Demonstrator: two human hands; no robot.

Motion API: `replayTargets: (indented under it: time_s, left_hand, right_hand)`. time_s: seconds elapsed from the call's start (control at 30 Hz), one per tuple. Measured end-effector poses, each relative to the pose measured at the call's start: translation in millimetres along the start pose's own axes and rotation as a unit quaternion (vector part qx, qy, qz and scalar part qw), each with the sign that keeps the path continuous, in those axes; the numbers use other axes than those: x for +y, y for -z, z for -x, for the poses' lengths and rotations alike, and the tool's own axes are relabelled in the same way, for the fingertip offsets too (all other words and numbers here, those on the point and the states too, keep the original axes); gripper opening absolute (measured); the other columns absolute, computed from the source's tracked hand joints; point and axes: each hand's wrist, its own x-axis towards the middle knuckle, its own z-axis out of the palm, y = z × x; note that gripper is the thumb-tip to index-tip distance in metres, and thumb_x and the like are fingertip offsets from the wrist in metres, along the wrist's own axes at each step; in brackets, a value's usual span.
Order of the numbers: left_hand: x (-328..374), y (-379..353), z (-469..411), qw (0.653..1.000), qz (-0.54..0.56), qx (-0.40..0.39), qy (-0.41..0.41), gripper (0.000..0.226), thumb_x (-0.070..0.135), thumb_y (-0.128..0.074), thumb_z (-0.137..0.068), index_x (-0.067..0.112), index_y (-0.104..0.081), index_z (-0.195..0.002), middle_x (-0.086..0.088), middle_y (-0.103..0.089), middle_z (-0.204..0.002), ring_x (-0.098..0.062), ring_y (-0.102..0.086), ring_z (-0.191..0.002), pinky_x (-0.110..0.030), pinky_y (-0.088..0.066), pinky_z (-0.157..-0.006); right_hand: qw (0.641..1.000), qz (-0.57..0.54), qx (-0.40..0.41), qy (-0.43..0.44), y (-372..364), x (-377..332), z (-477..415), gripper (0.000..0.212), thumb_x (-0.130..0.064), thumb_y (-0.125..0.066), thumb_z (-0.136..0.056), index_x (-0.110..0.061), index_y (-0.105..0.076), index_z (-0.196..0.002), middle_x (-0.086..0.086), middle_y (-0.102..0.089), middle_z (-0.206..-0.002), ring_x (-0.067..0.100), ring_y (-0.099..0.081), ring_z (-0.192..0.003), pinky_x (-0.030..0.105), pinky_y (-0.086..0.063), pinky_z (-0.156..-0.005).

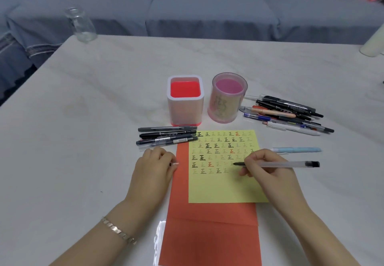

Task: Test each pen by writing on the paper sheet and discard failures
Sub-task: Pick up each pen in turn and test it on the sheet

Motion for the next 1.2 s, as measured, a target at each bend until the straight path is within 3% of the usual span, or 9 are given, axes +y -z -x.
replayTargets:
  time_s: [0.1,0.17,0.23,0.4,0.53,0.67,0.93,1.1,1.2]
  left_hand:
    - [20.2,11.7,1.8,0.983,0.159,-0.005,0.089,0.007,0.013,-0.065,-0.085,0.018,-0.061,-0.081,0.009,-0.057,-0.080,-0.008,-0.051,-0.076,-0.020,-0.038,-0.070]
    - [41.6,20.1,0.9,0.917,0.359,-0.018,0.173,0.008,0.009,-0.064,-0.085,0.016,-0.061,-0.081,0.004,-0.062,-0.079,0.001,-0.053,-0.066,-0.009,-0.040,-0.065]
    - [60.8,28.5,0.5,0.853,0.483,-0.011,0.196,0.013,0.000,-0.065,-0.081,0.013,-0.062,-0.080,-0.002,-0.064,-0.074,-0.003,-0.057,-0.061,-0.010,-0.045,-0.063]
    - [84.8,43.7,8.0,0.809,0.567,-0.010,0.159,0.018,-0.002,-0.066,-0.077,0.016,-0.066,-0.076,0.006,-0.064,-0.065,-0.007,-0.059,-0.064,-0.012,-0.045,-0.061]
    - [86.7,42.6,10.4,0.807,0.569,-0.013,0.157,0.022,0.000,-0.068,-0.075,0.021,-0.068,-0.072,0.007,-0.064,-0.065,-0.008,-0.057,-0.065,-0.013,-0.045,-0.063]
    - [86.9,40.7,11.2,0.818,0.556,-0.025,0.150,0.026,-0.001,-0.068,-0.076,0.024,-0.070,-0.069,0.007,-0.063,-0.066,-0.007,-0.056,-0.065,-0.014,-0.045,-0.065]
    - [90.7,45.7,13.5,0.855,0.501,-0.058,0.117,0.040,0.001,-0.069,-0.077,0.040,-0.069,-0.069,0.019,-0.059,-0.062,0.006,-0.049,-0.060,-0.007,-0.038,-0.061]
    - [88.4,48.2,15.5,0.892,0.437,-0.095,0.065,0.018,0.024,-0.070,-0.080,0.042,-0.066,-0.077,0.022,-0.057,-0.072,0.003,-0.049,-0.066,-0.008,-0.038,-0.065]
    - [89.0,48.8,15.8,0.921,0.371,-0.119,-0.023,0.008,0.036,-0.059,-0.083,0.040,-0.065,-0.079,0.020,-0.055,-0.078,0.002,-0.050,-0.072,-0.006,-0.035,-0.065]
  right_hand:
    - [0.998,-0.070,-0.003,-0.005,-4.1,-2.2,1.6,0.013,-0.007,-0.060,-0.085,-0.008,-0.059,-0.073,0.004,-0.068,-0.059,0.006,-0.058,-0.061,0.017,-0.046,-0.065]
    - [0.991,-0.129,-0.018,-0.014,-5.7,-4.3,4.8,0.012,-0.010,-0.067,-0.080,-0.008,-0.059,-0.071,0.006,-0.068,-0.059,0.010,-0.063,-0.064,0.020,-0.051,-0.068]
    - [0.985,-0.167,-0.034,-0.021,-5.1,-7.1,8.5,0.015,-0.014,-0.072,-0.069,-0.008,-0.058,-0.070,0.009,-0.068,-0.060,0.013,-0.064,-0.064,0.023,-0.053,-0.070]
    - [0.970,-0.236,-0.054,0.003,2.1,-18.2,16.0,0.007,-0.022,-0.066,-0.064,-0.020,-0.065,-0.057,0.010,-0.067,-0.057,0.008,-0.061,-0.056,0.013,-0.047,-0.055]
    - [0.972,-0.223,-0.063,0.041,8.3,-22.3,19.0,0.012,-0.020,-0.064,-0.067,-0.023,-0.066,-0.055,0.009,-0.066,-0.055,0.004,-0.058,-0.053,0.009,-0.042,-0.053]
    - [0.976,-0.196,-0.080,0.053,10.4,-18.9,19.7,0.019,-0.040,-0.072,-0.056,-0.022,-0.066,-0.059,0.010,-0.068,-0.060,0.009,-0.062,-0.060,0.012,-0.046,-0.061]
    - [0.983,-0.144,-0.092,0.065,9.8,-20.0,20.5,0.013,-0.034,-0.072,-0.058,-0.022,-0.070,-0.059,0.005,-0.067,-0.056,0.007,-0.059,-0.058,0.012,-0.046,-0.060]
    - [0.983,-0.140,-0.112,0.048,7.3,-24.8,23.7,0.036,-0.050,-0.062,-0.062,-0.015,-0.072,-0.065,0.008,-0.066,-0.055,0.008,-0.054,-0.050,0.014,-0.044,-0.053]
    - [0.984,-0.164,-0.060,0.024,-0.8,-28.7,27.4,0.059,-0.070,-0.049,-0.070,-0.016,-0.069,-0.056,0.010,-0.060,-0.045,0.007,-0.045,-0.039,0.015,-0.038,-0.042]
